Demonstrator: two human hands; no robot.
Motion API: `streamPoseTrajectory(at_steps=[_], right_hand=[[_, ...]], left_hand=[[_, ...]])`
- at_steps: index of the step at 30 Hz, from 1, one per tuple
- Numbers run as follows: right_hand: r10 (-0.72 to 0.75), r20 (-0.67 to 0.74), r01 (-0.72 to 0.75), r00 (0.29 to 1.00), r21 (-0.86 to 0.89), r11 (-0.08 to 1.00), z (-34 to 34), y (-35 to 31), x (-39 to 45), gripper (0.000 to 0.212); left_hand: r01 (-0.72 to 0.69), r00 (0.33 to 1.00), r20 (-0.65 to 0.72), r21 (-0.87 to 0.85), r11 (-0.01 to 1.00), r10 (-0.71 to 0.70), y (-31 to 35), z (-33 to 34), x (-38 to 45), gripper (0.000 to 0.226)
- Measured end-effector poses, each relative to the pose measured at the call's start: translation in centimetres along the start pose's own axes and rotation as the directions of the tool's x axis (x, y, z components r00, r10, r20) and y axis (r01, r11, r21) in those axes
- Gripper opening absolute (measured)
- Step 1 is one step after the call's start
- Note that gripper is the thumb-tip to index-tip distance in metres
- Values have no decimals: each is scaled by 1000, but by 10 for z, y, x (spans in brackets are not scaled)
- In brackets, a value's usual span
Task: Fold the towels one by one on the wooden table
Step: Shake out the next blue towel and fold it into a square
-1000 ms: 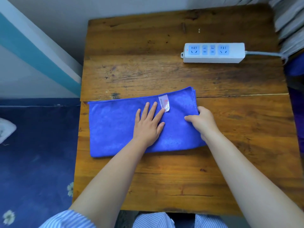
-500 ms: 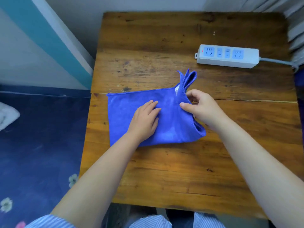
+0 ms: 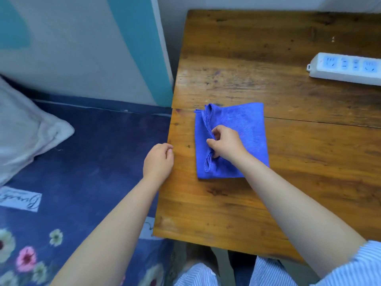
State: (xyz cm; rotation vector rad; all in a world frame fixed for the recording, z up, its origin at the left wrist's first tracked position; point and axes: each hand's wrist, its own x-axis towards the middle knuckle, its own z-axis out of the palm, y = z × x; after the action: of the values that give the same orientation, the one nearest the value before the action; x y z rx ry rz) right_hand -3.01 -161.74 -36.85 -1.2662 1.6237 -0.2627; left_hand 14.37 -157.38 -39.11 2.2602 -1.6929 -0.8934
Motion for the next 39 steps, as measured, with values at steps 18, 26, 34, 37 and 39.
streamPoseTrajectory(at_steps=[18,26,34,37,39], right_hand=[[-394,-383,277,836,-325,904,-24,18,-26,27],[-354,-142,195,924,-621,759,-36,49,4,46],[-324,-188,115,927,-682,723,-23,65,17,52],[-281,-191,63,941,-714,697,-20,66,18,53],[-250,-187,41,950,-721,692,-19,65,18,54]], left_hand=[[-15,990,125,-401,916,70,48,10,39,39],[-11,1000,16,-476,879,22,71,20,59,46],[-132,989,-115,-432,892,90,63,29,58,30],[-38,999,-12,-387,921,36,66,29,65,32],[-10,1000,13,-330,944,15,70,29,68,37]])
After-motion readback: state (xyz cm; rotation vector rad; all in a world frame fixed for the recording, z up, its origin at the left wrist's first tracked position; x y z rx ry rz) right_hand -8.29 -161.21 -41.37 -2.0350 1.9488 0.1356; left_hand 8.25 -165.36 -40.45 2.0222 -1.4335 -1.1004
